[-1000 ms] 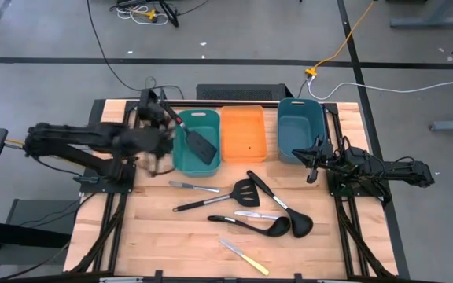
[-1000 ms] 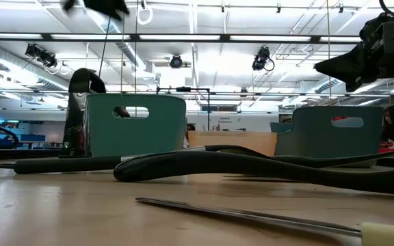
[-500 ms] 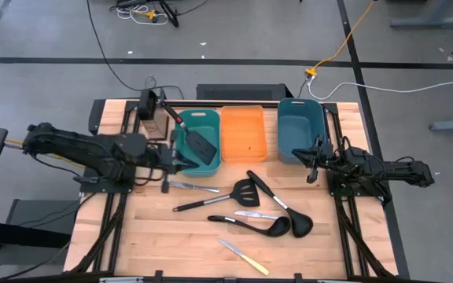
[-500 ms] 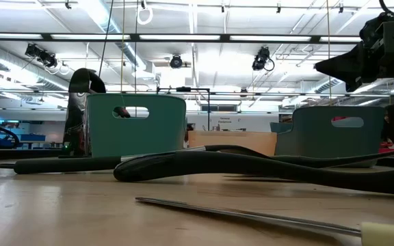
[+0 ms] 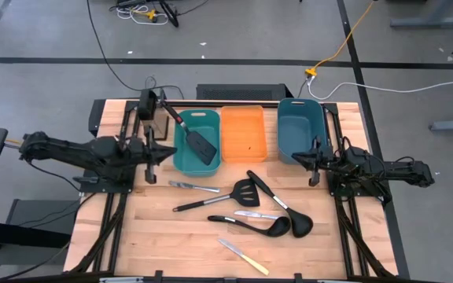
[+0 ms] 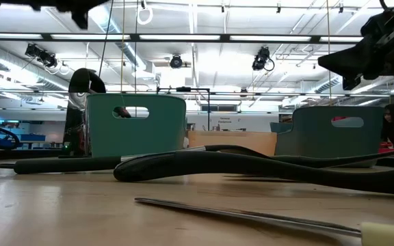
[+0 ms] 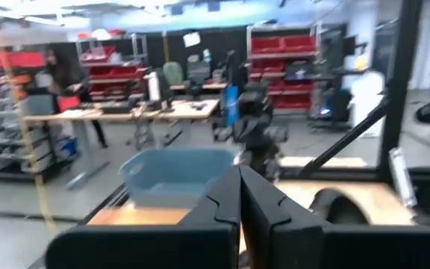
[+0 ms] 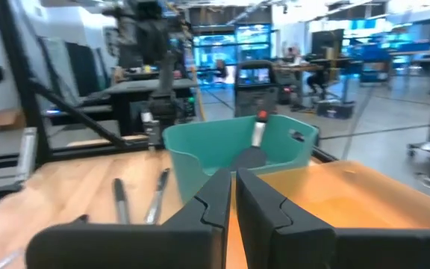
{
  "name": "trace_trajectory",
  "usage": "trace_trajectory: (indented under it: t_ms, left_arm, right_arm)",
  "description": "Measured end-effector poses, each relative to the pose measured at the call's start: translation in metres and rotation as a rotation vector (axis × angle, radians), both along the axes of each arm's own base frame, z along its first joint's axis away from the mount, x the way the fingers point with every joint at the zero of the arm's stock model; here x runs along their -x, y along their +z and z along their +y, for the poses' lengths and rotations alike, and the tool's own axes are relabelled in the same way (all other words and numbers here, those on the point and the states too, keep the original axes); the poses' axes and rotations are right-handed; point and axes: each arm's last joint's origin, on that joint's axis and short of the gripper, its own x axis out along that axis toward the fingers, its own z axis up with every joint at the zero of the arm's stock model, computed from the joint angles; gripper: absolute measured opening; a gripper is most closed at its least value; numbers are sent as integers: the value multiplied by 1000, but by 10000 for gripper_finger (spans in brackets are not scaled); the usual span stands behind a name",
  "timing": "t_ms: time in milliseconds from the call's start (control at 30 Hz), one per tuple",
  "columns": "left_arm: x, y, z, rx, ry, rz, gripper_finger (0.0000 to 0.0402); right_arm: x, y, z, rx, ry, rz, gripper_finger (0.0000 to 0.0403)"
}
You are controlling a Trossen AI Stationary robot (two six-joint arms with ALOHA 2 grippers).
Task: Pick & Place Kitchen Items
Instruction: Put the yellow table knife into the orange bin
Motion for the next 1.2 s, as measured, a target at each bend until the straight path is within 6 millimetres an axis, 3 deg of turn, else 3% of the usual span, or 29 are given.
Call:
trace_trajectory:
  t_ms: [133, 500, 733, 833, 1033, 1200]
  left_arm:
    - [0, -25, 3, -7, 87, 58, 1]
    - [13, -78, 3, -66, 33, 92, 1]
    - [21, -102, 5, -56, 32, 40, 2]
    - [23, -102, 5, -64, 36, 41, 2]
    - [25, -100, 7, -72, 94, 20, 11]
    - [25, -106, 8, -83, 115, 81, 15]
  right_arm:
    - [0, 0, 1, -15, 28, -7, 32]
    - [0, 1, 0, 9, -2, -8, 32]
    - [0, 5, 0, 12, -3, -55, 32]
    - [0, 8, 1, 15, 17, -74, 28]
    - [-8, 34, 9, -9, 135, -25, 7]
    - [-35, 77, 29, 8, 170, 179, 4]
